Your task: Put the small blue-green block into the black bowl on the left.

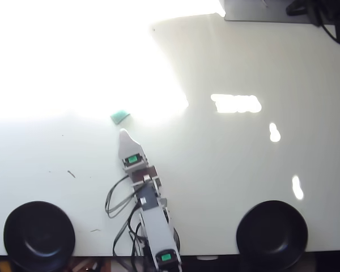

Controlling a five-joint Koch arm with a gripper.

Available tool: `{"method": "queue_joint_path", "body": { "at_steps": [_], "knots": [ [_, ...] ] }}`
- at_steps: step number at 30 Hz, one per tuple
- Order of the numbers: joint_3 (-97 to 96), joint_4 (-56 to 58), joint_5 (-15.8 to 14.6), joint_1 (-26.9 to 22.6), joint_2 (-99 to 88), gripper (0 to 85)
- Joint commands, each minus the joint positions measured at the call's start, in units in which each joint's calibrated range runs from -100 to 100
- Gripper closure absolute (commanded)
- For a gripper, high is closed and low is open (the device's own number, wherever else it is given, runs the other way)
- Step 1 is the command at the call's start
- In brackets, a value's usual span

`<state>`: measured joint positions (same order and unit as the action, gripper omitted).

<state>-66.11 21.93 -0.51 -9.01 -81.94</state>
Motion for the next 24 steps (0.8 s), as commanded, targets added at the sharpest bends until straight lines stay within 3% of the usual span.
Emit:
{"method": "queue_joint_path", "body": {
  "at_steps": [1,24],
  "knots": [
    [7.06,1.46,0.10,-0.39,5.08,39.2],
    [40.42,9.17,2.59,-1.12,58.32,39.4]
  ]
}}
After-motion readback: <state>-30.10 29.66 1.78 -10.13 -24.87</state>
